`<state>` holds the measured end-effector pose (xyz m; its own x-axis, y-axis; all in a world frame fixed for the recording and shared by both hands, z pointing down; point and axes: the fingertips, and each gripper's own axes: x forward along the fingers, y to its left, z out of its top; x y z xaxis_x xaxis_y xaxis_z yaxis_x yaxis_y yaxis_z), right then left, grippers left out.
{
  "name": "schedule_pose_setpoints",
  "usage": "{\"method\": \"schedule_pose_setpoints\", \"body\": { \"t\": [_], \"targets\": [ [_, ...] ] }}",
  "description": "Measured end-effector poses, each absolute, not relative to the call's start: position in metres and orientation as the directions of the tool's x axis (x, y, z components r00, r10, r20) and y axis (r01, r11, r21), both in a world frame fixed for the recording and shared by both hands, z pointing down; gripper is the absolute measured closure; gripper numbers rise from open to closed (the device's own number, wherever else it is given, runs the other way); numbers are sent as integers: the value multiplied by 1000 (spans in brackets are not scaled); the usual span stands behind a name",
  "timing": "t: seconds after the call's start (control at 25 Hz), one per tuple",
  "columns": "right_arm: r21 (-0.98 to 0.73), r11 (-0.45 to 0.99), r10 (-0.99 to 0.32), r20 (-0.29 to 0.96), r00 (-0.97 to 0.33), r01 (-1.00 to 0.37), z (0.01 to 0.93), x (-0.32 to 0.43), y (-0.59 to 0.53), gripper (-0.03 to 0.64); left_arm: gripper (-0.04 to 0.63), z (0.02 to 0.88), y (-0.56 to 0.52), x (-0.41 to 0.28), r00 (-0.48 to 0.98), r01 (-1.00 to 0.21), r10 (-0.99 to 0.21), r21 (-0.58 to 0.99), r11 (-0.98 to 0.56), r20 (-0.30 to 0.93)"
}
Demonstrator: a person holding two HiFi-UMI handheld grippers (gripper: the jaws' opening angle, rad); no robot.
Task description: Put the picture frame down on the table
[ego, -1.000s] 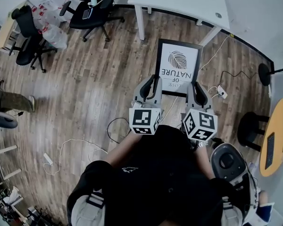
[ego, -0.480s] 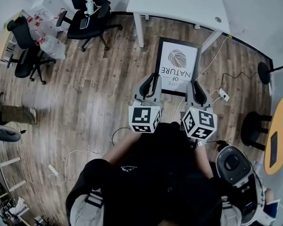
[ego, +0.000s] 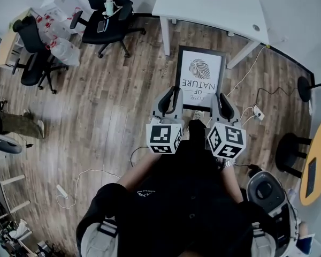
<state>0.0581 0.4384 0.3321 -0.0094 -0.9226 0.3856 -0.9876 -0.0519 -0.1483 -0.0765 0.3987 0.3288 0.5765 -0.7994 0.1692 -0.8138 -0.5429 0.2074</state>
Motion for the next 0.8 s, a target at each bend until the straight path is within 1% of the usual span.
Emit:
{"method": "schedule_pose_setpoints", "body": {
  "t": [0.44,0.64,0.8],
  "targets": [
    [-159,61,-911,395,-120,-985,340,46,369,549,522,334,345,-92,481,-873,-857,190,-449,187],
    [-169,95,-900,407,-157,-981,345,54,333,548,520,339,314,-85,449,-890,-869,191,-414,207],
    [-171,90,-894,420,-155,-981,348,72,299,548,520,341,284,-68,442,-894,-871,190,-407,214]
  ]
}}
